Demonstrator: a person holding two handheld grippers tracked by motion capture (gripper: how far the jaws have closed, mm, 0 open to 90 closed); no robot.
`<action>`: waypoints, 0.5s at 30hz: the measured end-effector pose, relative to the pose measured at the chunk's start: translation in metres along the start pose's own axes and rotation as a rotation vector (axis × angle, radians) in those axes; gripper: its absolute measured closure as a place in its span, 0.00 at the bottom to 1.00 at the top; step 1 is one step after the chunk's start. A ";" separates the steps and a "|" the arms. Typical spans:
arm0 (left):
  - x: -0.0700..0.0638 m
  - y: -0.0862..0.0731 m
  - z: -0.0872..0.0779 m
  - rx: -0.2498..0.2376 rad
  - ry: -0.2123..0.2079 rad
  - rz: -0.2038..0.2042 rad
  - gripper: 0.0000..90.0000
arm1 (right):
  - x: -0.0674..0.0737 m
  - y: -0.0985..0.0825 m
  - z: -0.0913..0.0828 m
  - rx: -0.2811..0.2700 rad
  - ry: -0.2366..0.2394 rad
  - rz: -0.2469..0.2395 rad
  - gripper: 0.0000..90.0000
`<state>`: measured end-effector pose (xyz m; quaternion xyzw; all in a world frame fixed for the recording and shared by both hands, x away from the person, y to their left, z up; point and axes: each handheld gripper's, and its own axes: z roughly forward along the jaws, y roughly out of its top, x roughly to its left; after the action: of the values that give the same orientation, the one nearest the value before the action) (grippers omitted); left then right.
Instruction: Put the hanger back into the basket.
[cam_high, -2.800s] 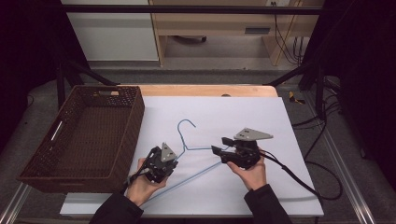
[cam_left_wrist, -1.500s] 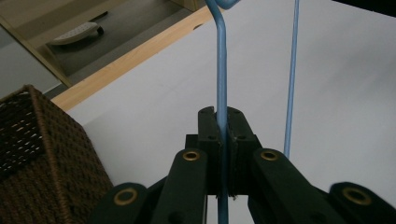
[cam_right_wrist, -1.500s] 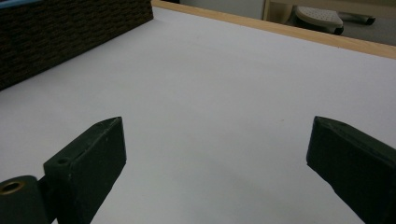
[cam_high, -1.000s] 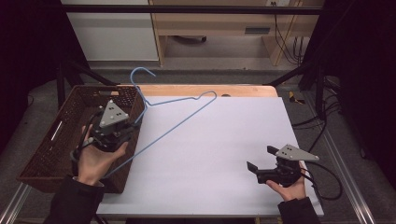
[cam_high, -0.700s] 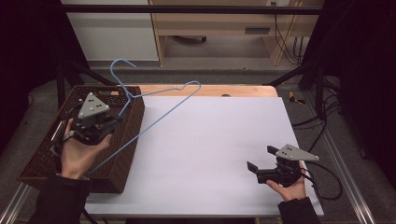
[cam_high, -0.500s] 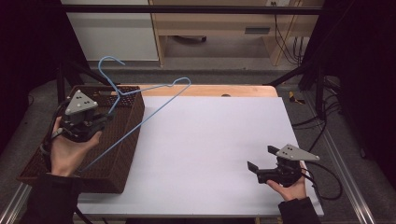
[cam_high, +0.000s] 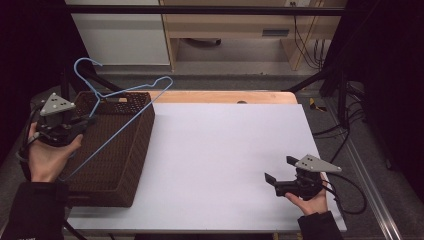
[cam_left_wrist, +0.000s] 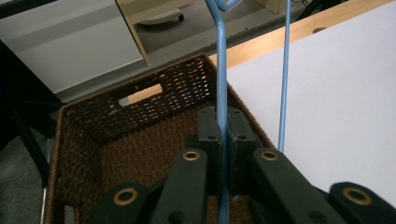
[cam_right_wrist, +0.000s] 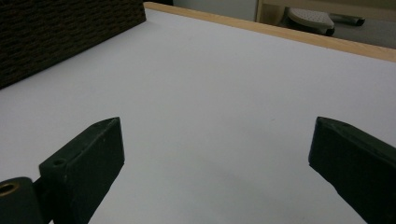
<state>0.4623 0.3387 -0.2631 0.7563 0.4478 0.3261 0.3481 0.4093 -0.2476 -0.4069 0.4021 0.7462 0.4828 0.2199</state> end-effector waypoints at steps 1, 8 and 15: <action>0.000 0.000 0.000 0.000 0.000 0.000 0.96 | 0.000 0.000 0.000 -0.001 -0.001 0.000 0.04; 0.021 -0.015 0.007 0.023 0.030 -0.010 0.96 | 0.000 0.000 0.000 0.002 0.001 -0.003 0.04; 0.036 -0.028 0.013 0.047 0.058 -0.016 0.96 | 0.001 0.000 0.001 0.004 -0.001 0.000 0.04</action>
<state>0.4746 0.3779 -0.2865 0.7508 0.4713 0.3347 0.3197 0.4098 -0.2465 -0.4079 0.4026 0.7472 0.4812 0.2194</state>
